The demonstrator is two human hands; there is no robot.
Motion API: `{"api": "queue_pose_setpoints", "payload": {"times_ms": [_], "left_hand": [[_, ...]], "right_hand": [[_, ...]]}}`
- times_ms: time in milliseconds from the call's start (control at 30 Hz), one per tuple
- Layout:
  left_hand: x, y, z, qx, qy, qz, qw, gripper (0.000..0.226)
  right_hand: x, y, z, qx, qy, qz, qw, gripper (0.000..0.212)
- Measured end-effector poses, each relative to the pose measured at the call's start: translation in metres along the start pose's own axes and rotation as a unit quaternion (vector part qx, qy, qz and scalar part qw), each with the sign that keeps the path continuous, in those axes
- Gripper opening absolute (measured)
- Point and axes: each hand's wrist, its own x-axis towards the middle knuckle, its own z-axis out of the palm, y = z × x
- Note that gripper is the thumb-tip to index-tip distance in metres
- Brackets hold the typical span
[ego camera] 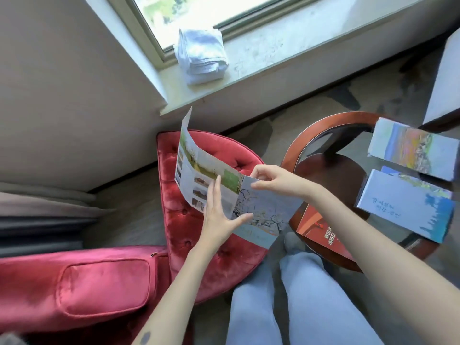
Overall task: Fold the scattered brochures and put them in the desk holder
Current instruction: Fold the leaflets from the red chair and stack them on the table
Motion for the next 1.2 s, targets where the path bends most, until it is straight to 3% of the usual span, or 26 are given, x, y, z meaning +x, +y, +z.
{"api": "queue_pose_setpoints", "payload": {"times_ms": [300, 533, 667, 733, 867, 933, 1033, 1100, 1200], "left_hand": [[-0.01, 0.098, -0.042, 0.008, 0.052, 0.056, 0.997, 0.118], [-0.033, 0.157, -0.05, 0.071, 0.09, 0.163, 0.98, 0.114], [-0.039, 0.173, -0.047, 0.094, 0.086, 0.181, 0.975, 0.102], [-0.04, 0.172, -0.049, 0.094, 0.135, 0.163, 0.973, 0.092], [-0.041, 0.161, -0.058, 0.06, 0.201, 0.04, 0.977, 0.093], [-0.041, 0.158, -0.062, 0.006, 0.193, -0.034, 0.981, 0.086], [-0.04, 0.165, -0.063, -0.19, 0.152, -0.118, 0.963, 0.077], [-0.038, 0.173, -0.062, -0.298, 0.125, -0.127, 0.938, 0.072], [-0.033, 0.181, -0.061, -0.338, 0.131, -0.108, 0.926, 0.074]], "right_hand": [[-0.063, -0.08, -0.051, 0.048, 0.008, -0.098, 0.994, 0.01], [-0.12, -0.106, -0.067, 0.222, -0.076, -0.113, 0.966, 0.006], [-0.142, -0.106, -0.075, 0.259, -0.037, -0.125, 0.957, 0.007], [-0.151, -0.099, -0.084, 0.275, -0.001, -0.13, 0.953, 0.007], [-0.164, -0.085, -0.107, 0.309, 0.04, -0.152, 0.938, 0.006], [-0.168, -0.078, -0.116, 0.332, 0.063, -0.164, 0.927, 0.005], [-0.168, -0.071, -0.127, 0.378, 0.081, -0.189, 0.903, 0.005], [-0.166, -0.07, -0.132, 0.385, 0.091, -0.197, 0.897, 0.005], [-0.164, -0.067, -0.138, 0.394, 0.12, -0.202, 0.889, 0.004]]}}
